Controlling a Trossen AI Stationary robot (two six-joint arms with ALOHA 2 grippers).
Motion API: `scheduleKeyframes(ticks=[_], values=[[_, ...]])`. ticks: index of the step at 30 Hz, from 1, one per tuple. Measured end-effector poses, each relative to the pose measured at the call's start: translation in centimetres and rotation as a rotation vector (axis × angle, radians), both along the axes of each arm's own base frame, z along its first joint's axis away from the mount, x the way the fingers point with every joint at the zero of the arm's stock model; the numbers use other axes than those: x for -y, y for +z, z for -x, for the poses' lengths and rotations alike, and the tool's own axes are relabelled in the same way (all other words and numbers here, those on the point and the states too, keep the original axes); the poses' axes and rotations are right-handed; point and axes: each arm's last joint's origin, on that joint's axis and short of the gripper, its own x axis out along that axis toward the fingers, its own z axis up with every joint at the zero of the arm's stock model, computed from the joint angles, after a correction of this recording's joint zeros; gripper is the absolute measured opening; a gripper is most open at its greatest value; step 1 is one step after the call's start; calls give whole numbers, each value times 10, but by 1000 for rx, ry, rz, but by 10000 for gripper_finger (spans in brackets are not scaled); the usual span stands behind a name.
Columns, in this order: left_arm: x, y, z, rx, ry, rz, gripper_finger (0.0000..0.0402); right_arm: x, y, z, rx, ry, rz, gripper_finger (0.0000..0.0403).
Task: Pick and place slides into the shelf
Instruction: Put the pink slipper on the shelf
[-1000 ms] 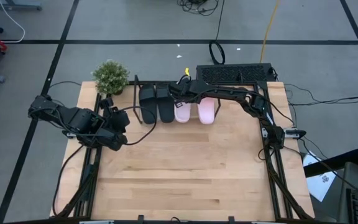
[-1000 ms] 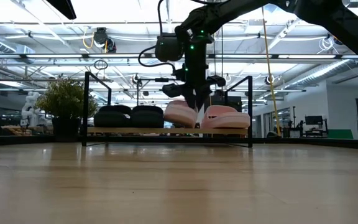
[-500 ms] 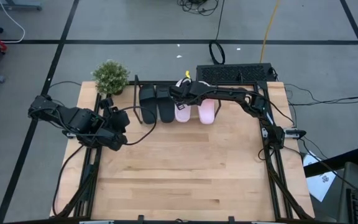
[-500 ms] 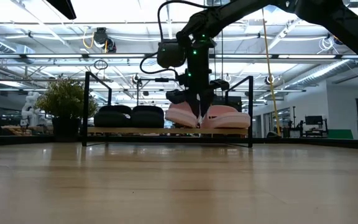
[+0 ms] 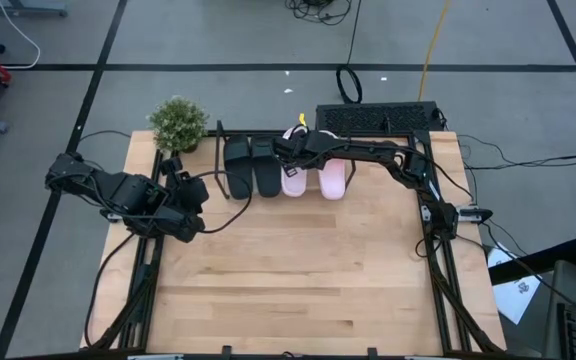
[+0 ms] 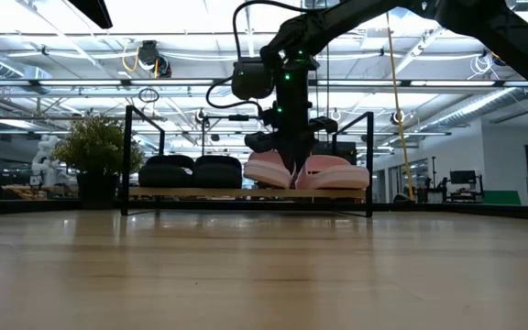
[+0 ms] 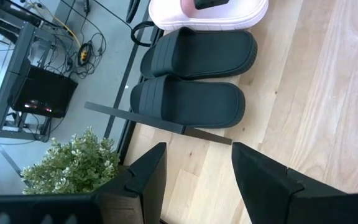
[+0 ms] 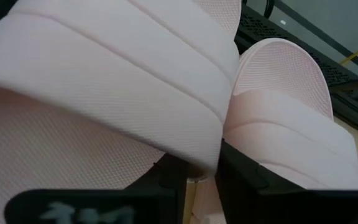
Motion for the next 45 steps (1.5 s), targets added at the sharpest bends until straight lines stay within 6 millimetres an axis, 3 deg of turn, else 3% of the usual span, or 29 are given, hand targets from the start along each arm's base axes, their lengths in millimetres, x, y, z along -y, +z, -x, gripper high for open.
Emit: scheduleKeyframes(ticks=[18, 38, 45], values=[[0, 0, 0, 1, 0, -1, 182, 1, 15, 1, 37, 43, 24, 59], [0, 0, 0, 4, 3, 0, 182, 0, 16, 0, 40, 62, 18, 59], [0, 0, 0, 5, 4, 1, 182, -2, 34, 5, 88, 67, 13, 59]])
